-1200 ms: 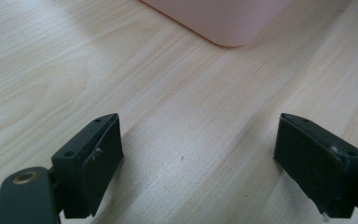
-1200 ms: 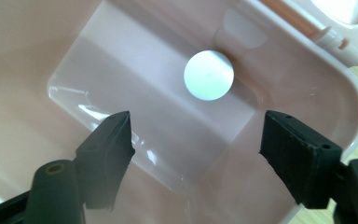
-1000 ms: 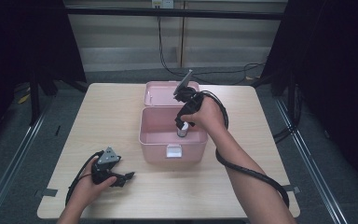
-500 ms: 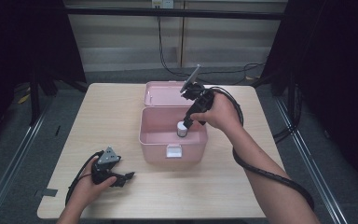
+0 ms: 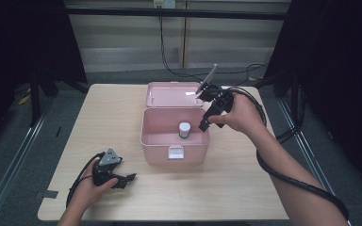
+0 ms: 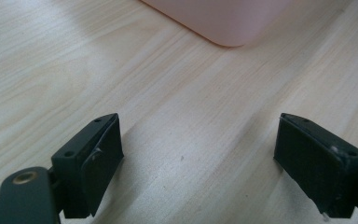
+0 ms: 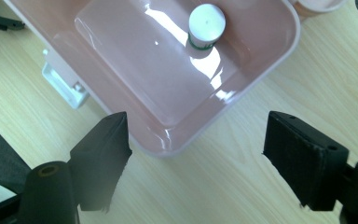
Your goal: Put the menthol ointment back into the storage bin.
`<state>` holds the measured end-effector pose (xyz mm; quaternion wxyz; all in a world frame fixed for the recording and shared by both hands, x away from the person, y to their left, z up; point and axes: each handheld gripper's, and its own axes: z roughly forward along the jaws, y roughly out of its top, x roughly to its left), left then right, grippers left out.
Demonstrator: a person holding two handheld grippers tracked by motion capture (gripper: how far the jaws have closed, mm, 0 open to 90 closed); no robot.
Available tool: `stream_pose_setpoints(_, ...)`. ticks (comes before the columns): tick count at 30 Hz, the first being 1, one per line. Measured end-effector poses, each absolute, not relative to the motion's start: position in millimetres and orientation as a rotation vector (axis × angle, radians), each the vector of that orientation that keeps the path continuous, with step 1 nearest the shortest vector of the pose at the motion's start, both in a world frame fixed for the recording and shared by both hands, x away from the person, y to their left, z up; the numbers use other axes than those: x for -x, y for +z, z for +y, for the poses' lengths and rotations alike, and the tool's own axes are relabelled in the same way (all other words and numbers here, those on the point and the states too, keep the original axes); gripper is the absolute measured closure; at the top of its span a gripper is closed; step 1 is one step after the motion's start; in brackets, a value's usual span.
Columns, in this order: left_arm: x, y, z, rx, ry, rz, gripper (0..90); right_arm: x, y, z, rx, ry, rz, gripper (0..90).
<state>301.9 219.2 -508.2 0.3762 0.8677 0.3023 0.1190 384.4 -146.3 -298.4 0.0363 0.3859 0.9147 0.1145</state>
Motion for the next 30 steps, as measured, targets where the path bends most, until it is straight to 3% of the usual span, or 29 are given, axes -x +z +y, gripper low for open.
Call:
stream_pose_setpoints(15, -302, -508, 219, -2.216, 0.306, 0.774, 14.6, -362, -297, -182, -1.165, 0.379, 2.82, 21.7)
stream_pose_setpoints(30, -302, -508, 219, -2.221, 0.304, 0.773, 14.6, -348, -327, -211, -1.156, 0.432, 2.841, 21.1)
